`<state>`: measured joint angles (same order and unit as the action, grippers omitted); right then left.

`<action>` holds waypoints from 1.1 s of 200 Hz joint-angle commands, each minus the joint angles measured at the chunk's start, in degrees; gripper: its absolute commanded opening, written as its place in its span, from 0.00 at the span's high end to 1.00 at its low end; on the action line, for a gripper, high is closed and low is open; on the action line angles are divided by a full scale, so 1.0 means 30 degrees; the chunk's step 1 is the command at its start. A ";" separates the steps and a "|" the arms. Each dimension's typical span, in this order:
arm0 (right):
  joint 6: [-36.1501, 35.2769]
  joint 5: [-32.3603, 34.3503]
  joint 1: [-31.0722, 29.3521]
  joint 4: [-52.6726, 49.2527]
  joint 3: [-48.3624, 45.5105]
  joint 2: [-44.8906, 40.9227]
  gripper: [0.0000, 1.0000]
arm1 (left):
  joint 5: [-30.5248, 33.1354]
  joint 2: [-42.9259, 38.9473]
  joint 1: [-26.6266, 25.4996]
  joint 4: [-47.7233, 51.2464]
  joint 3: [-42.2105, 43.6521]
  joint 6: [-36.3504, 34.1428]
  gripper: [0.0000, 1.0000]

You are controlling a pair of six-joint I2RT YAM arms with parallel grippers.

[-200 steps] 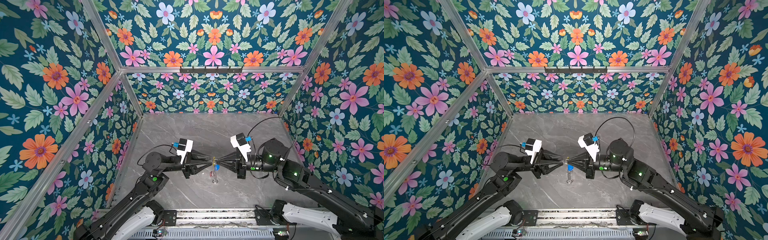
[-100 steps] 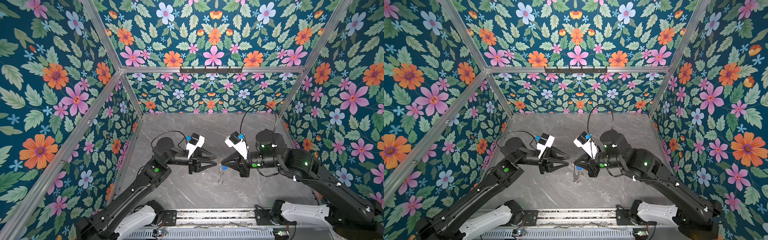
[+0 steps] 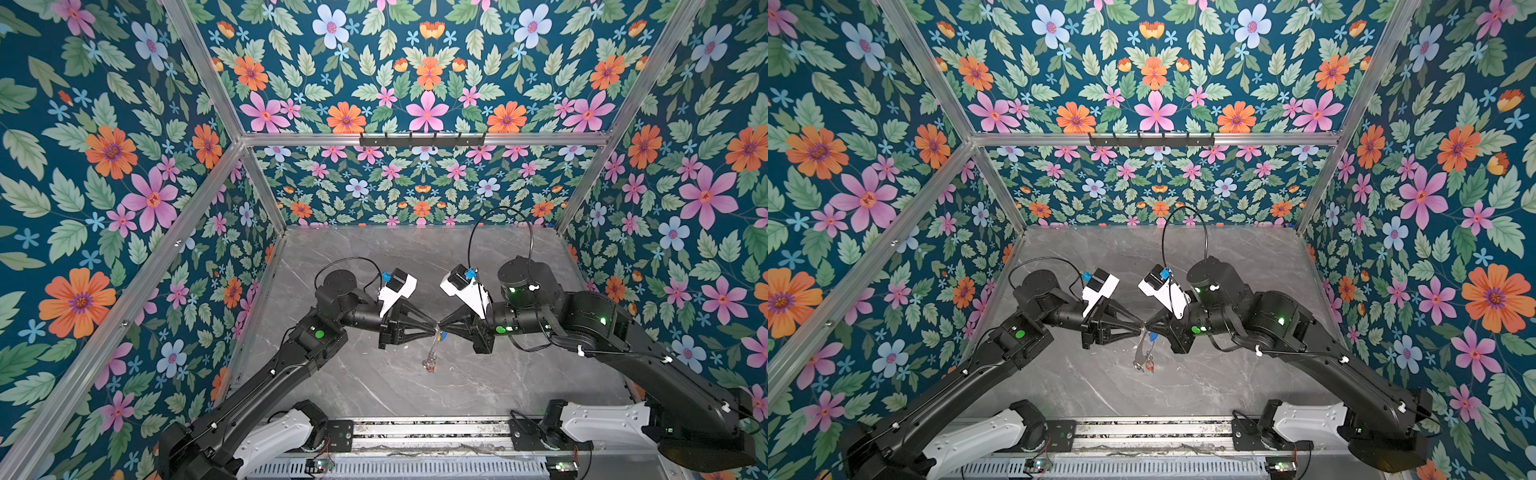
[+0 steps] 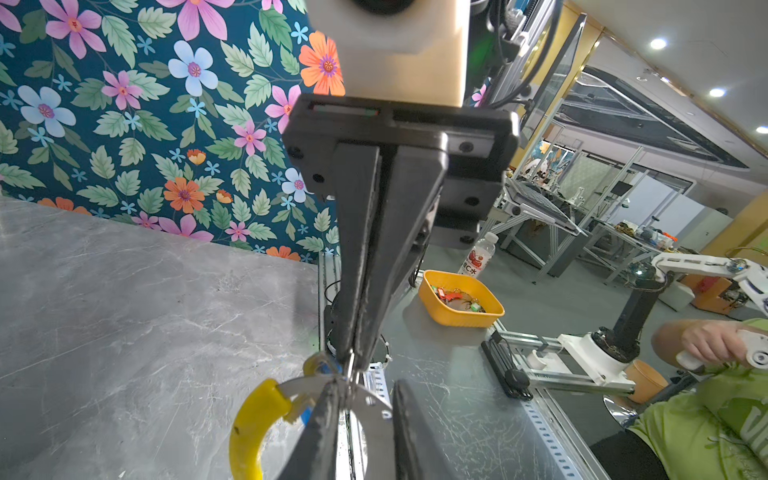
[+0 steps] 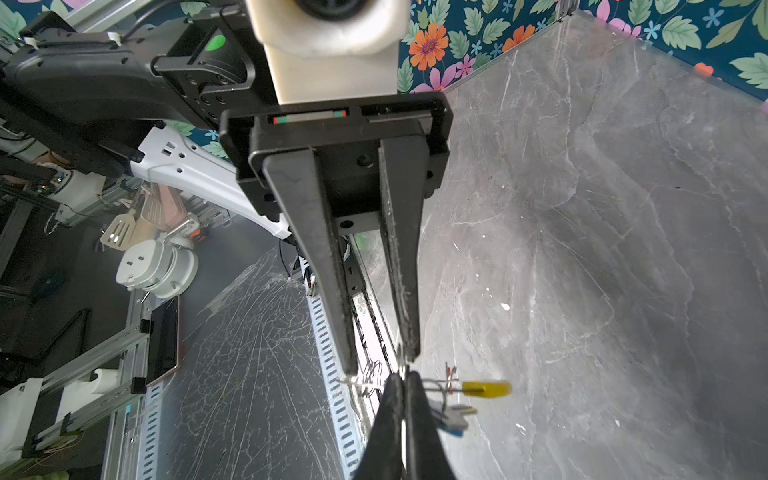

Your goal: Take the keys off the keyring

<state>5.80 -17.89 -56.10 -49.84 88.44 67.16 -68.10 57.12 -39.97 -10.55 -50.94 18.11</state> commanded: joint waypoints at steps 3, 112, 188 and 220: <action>-0.0286 0.1116 -0.0073 -0.0054 0.0227 0.0169 1.00 | -0.0599 -0.0084 -0.0008 -0.0381 -0.0042 -0.0026 0.81; -0.0202 0.1823 -0.0795 0.1190 -0.0023 0.0113 1.00 | 0.0732 -0.0441 -0.0008 -0.1015 0.0367 -0.0297 1.00; 0.0391 0.0821 -0.0791 1.1676 -0.7569 -0.5745 0.54 | 0.2425 -0.2629 -0.0008 -0.4632 0.2029 0.0283 1.00; 0.0656 0.0002 -0.0792 1.3728 -0.9658 -0.6046 0.51 | 0.1868 -0.2979 0.0003 -0.5439 0.2189 0.0745 1.00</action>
<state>6.57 -15.49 -58.39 -17.89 62.13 49.25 -61.43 48.82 -40.07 -21.15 -44.62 18.39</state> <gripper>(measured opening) 0.480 0.050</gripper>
